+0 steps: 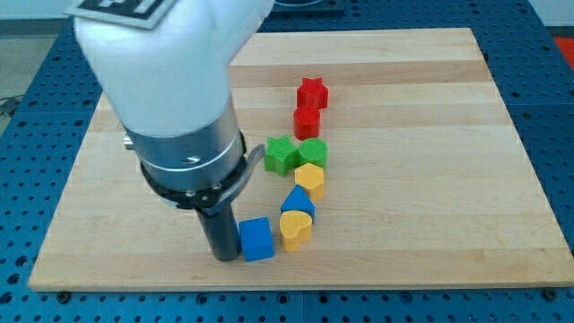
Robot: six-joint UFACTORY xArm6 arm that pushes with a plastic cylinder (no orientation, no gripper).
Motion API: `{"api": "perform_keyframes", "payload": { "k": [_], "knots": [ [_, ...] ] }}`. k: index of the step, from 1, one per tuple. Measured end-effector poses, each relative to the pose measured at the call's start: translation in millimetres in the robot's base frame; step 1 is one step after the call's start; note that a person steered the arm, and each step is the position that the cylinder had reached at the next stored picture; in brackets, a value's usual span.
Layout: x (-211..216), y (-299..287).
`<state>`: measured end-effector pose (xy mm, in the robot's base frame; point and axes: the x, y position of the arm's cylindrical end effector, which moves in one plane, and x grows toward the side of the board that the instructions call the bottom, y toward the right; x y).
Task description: Place the blue cube to the bottom of the yellow heart
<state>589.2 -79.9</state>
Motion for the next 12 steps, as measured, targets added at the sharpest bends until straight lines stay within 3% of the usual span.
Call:
{"api": "perform_keyframes", "payload": {
  "k": [3,4,6,12],
  "knots": [
    [-2.8,-26.5],
    [-23.3,-30.9],
    [-35.3,-11.4],
    [-12.1,20.2]
  ]
}}
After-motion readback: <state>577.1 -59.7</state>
